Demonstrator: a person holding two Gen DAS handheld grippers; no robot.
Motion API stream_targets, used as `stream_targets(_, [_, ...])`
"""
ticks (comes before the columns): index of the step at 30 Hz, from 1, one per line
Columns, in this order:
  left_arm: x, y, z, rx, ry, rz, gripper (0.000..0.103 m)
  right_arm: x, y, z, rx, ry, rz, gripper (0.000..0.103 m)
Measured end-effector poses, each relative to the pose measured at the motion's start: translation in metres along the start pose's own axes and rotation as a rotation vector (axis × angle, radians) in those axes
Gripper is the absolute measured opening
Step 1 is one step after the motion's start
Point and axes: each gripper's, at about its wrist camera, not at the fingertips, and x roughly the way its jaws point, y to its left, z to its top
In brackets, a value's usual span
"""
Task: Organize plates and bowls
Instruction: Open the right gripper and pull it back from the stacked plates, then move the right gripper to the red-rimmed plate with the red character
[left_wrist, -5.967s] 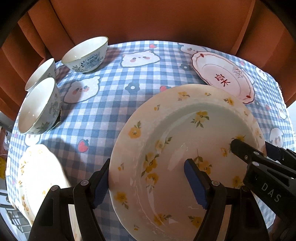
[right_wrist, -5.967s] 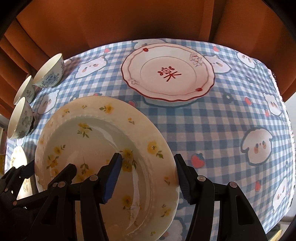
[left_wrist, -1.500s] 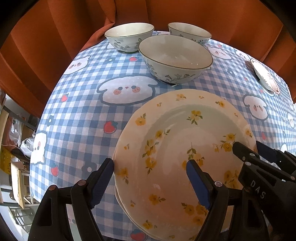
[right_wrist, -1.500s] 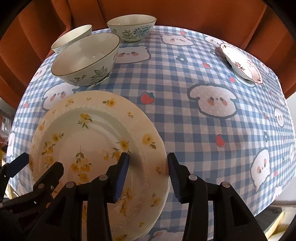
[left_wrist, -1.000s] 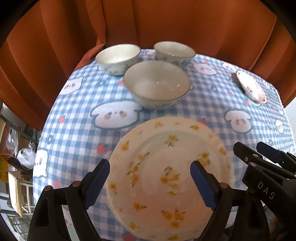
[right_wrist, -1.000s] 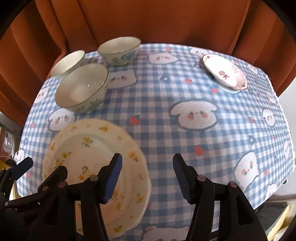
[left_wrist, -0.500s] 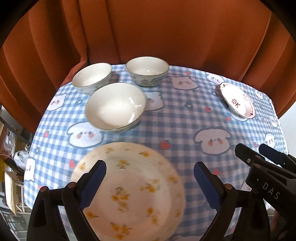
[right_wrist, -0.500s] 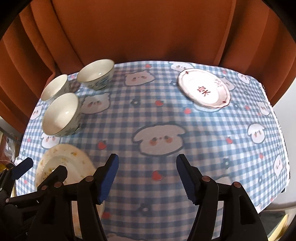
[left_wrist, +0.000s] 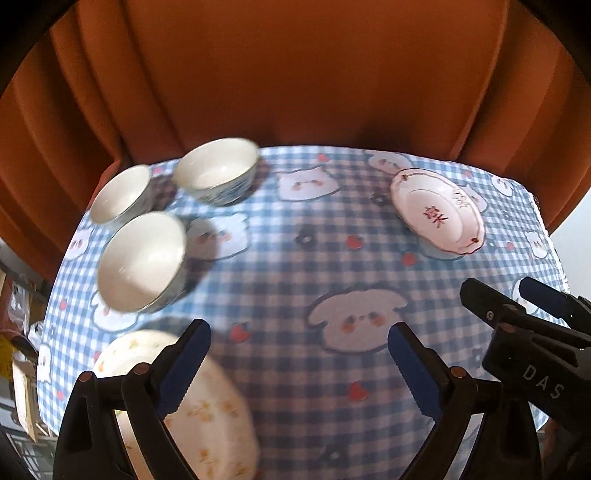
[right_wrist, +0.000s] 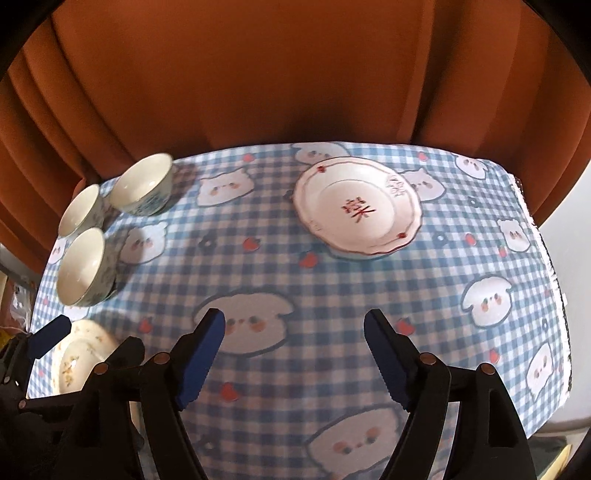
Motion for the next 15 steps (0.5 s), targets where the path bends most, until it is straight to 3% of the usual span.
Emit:
stream_targets(11, [0.026, -0.072, 0.036, -0.031, 0.025, -0.014, 0.097, 0.020, -0.068, 0.035, -0.021, -0.017, 0.028, 0.083])
stream_targets(15, [0.040, -0.092, 0.050, -0.057, 0.033, -0.015, 0.097, 0.029, -0.089, 0.051, -0.039, -0.026, 0.048, 0.092])
